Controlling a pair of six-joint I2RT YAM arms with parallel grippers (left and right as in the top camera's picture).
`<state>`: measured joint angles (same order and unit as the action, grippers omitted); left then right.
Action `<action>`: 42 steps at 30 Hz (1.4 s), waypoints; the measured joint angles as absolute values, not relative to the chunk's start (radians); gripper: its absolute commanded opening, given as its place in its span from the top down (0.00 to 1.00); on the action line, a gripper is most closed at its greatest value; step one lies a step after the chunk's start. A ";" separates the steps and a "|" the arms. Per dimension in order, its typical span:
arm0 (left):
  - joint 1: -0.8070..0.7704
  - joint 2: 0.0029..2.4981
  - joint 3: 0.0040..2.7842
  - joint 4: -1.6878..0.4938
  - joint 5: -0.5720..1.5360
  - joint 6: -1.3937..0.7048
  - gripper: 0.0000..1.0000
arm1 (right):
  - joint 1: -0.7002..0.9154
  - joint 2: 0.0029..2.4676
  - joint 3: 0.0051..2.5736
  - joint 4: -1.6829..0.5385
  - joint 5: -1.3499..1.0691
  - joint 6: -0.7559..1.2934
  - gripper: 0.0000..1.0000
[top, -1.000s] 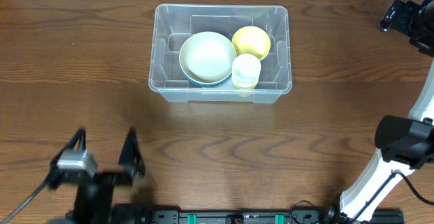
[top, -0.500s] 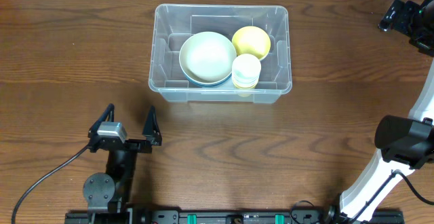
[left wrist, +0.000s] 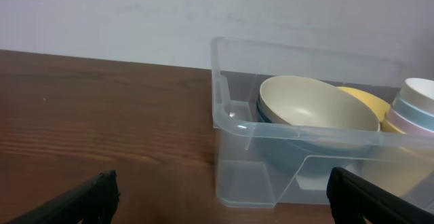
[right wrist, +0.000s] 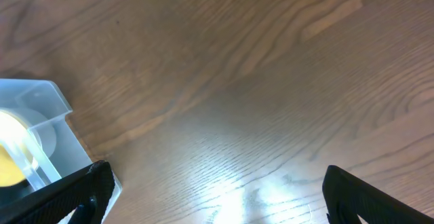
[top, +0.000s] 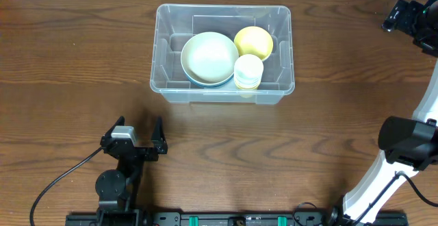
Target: Pack container
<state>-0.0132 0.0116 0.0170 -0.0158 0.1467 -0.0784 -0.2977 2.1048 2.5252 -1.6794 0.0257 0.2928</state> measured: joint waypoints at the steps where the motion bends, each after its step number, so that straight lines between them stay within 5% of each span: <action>1: -0.013 0.011 0.018 -0.018 0.146 -0.078 0.02 | -0.298 2.105 2.525 -1.679 0.026 0.293 0.01; 35: -0.013 0.011 0.019 -0.020 0.142 -0.074 0.02 | -0.294 2.105 2.525 -1.679 0.026 0.293 0.01; 42: -0.013 0.011 0.019 -0.021 0.142 -0.074 0.02 | -0.172 2.093 2.525 -1.679 0.031 0.293 0.01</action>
